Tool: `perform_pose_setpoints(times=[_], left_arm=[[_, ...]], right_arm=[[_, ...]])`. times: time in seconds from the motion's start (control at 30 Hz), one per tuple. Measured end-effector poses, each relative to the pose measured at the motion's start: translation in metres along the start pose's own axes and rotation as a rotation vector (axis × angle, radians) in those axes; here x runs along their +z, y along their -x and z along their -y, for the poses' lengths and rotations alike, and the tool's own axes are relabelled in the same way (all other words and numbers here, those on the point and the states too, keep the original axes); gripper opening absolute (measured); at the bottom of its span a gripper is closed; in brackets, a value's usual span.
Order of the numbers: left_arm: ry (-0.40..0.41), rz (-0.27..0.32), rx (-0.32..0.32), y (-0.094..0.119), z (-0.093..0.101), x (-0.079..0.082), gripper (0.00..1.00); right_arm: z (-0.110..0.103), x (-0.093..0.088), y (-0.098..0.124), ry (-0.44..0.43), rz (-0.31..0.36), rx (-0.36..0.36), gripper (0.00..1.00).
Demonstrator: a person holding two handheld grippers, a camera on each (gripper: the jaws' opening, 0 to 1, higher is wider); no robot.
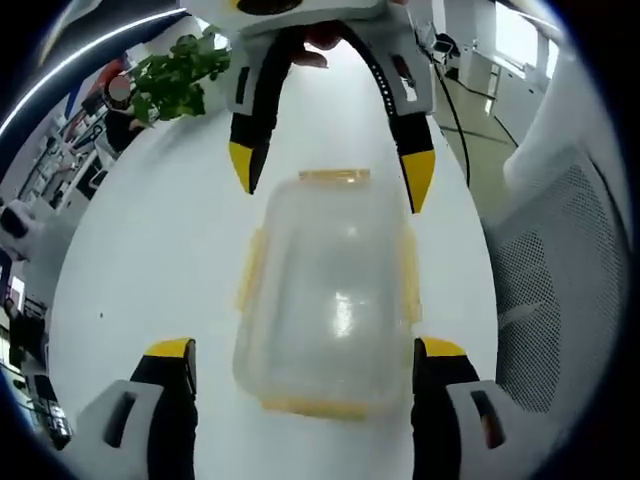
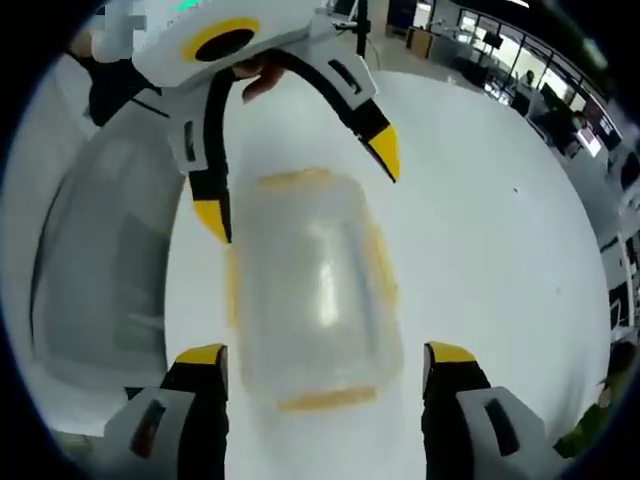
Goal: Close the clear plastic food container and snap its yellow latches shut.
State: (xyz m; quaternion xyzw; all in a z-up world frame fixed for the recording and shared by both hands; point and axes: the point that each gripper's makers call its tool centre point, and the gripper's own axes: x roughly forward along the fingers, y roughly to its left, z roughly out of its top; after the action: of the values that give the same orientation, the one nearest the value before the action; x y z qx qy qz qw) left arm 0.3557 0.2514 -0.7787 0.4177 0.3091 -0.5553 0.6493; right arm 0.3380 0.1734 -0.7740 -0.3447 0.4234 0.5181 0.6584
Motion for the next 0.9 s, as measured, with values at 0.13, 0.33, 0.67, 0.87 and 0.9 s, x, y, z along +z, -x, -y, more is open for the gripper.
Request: perform_pose_setpoints(times=[0.13,0.33,0.67,0.87,0.9], left_arm=[[-0.007,-0.015,-0.02,-0.006,0.002,-0.002,0.91],[-0.025,-0.034,-0.041,-0.012,0.006,-0.006,0.91],[-0.036,-0.065,-0.07,-0.019,0.01,-0.013,0.89],[-0.049,-0.085,-0.076,-0.021,0.012,-0.018,0.86],[-0.05,-0.086,-0.076,-0.021,0.012,-0.019,0.86]], right_arm=[[0.0,-0.003,-0.003,0.02,-0.01,-0.011,0.84],[0.0,-0.005,-0.006,0.048,-0.023,-0.024,0.84],[0.0,-0.011,-0.015,0.069,-0.048,-0.038,0.84],[-0.003,-0.017,-0.021,0.076,-0.064,-0.036,0.82],[-0.004,-0.018,-0.021,0.075,-0.067,-0.033,0.82]])
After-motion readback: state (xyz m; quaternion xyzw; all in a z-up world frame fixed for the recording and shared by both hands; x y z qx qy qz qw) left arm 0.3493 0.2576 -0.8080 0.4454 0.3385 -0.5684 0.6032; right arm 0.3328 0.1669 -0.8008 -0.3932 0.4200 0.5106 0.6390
